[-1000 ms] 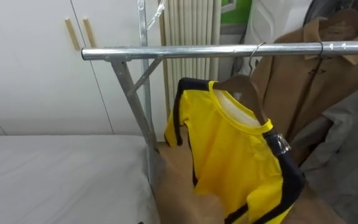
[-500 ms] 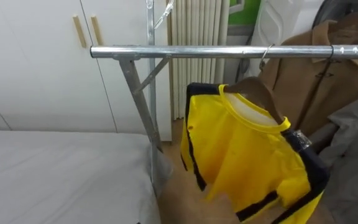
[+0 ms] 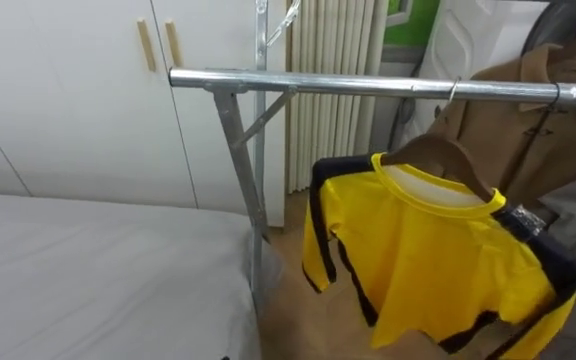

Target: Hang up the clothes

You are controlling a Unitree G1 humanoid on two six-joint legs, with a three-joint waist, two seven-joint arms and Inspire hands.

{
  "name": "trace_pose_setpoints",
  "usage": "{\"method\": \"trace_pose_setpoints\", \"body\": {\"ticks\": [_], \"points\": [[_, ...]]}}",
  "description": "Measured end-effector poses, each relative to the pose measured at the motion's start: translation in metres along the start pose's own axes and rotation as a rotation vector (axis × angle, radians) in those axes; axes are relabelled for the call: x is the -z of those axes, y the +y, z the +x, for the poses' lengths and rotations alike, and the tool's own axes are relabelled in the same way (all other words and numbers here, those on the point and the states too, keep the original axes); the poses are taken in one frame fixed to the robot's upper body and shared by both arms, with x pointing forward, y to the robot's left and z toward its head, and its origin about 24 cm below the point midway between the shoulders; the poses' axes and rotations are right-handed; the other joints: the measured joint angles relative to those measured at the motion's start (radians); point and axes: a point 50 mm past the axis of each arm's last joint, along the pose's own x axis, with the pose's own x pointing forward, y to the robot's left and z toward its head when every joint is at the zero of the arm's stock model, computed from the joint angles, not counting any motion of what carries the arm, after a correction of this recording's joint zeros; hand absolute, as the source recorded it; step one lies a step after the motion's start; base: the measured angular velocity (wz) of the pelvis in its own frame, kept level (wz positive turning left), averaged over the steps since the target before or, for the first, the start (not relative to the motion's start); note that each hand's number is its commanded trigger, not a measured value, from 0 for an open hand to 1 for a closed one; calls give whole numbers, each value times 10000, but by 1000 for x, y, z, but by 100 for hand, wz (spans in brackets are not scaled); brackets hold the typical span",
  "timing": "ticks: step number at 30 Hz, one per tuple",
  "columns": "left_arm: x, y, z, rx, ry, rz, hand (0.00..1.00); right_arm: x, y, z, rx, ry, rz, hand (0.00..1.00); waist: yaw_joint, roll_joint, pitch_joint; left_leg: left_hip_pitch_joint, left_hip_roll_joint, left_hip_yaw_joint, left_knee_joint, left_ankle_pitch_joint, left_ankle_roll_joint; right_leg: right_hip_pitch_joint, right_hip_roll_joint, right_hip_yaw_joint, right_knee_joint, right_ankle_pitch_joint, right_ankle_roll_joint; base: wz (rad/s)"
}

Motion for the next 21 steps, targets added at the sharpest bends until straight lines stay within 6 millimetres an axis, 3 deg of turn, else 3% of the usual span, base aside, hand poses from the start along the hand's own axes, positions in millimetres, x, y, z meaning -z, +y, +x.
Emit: {"method": "trace_pose_setpoints", "body": {"ticks": [6,14,16,21], "points": [[-2,1,1,67,-94,-118,0,-9,0,2,-3,-348,-146,0,228,-144,54,-242,42,-115,679,-1,-1,-28,-68,-93,340,-213,-118,6],[-2,5,1,-81,-73,-218,0,-15,0,4,-49,-516,-348,0,481,-148,36,-920,200,-620,1823,-3,-2,-149,-28,-263,729,-419,-397,12],[-1,4,-1,-91,-74,-228,0,-21,-1,7,-52,-671,-436,0,461,-64,59,-1181,265,-659,2068,-5,-6,-185,-88,-608,873,-441,-506,23],[-4,-1,-3,11,-254,-251,0,-23,3,8,-192,-640,-959,0,483,48,31,-1437,479,-533,2274,8,-24,-133,-149,-1412,878,-572,-695,51]]}}
